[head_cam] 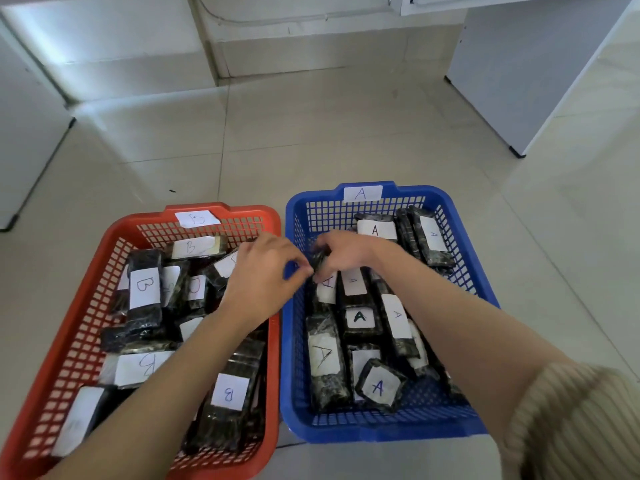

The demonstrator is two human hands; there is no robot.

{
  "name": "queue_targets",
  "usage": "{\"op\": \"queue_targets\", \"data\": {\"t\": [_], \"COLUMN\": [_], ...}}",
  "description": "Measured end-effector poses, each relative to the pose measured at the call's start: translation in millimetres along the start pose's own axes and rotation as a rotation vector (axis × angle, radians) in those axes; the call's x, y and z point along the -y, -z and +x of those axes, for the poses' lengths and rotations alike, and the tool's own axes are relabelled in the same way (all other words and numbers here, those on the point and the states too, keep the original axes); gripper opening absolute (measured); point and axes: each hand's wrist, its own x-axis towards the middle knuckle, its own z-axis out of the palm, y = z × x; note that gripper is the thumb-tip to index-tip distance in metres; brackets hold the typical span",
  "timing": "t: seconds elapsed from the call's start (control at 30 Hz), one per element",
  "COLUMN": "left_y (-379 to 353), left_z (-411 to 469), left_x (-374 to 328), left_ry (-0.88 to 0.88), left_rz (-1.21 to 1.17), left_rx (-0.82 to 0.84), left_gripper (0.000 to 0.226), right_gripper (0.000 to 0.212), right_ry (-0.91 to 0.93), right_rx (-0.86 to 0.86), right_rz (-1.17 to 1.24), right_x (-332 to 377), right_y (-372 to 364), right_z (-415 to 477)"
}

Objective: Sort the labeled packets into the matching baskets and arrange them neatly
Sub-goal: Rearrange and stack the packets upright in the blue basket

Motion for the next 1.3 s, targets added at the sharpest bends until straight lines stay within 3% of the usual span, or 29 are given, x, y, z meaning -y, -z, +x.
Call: {"op": "queue_targets", "data": {"t": [0.1, 0.2, 0.27, 0.37, 0.47, 0.7, 0.83, 1.0, 1.1, 1.3], "left_y": [4, 10, 11, 2, -13, -6, 14, 61, 69, 34], "left_z": [-3, -1, -4, -11, -13, -1, 6, 32, 60, 119], "left_x": [0, 1, -5, -23, -39, -51, -47, -27, -17, -10], "left_ry": [-0.103, -0.102, -0.143, -0.248, -0.237, -0.073, -0.025, 0.081, 0.116, 0.082], "left_rz": [0.026, -0.018, 0.111, 0.409, 0.517, 0.350, 0.067, -0.192, -0.174, 0.023], "left_rx": [0.245, 0.293, 0.351, 0.592, 0.783, 0.856, 0.885, 0.731, 0.628, 0.789], "left_gripper": [0.025, 0.034, 0.045, 0.075, 0.092, 0.071, 0.054, 0.034, 0.027, 0.033], "right_gripper": [0.039, 0.037, 0.037, 0.036, 0.036, 0.033, 0.032, 0.029, 0.027, 0.026], "right_ry": [0.022, 0.065, 0.069, 0.042, 0.035, 0.020, -0.003, -0.038, -0.044, -0.047], "right_rx": [-0.028, -0.127, -0.222, -0.432, -0.539, -0.635, -0.682, -0.778, -0.821, -0.845], "right_rz": [0.080, 0.092, 0.130, 0.297, 0.393, 0.525, 0.606, 0.688, 0.699, 0.659], "right_x": [1, -2, -9, -20, -30, -42, -41, -37, -38, -52], "right_y": [6, 8, 11, 22, 27, 24, 25, 25, 25, 31], "right_z": [-8, -21, -31, -51, -70, -85, -88, -89, -90, -93]}}
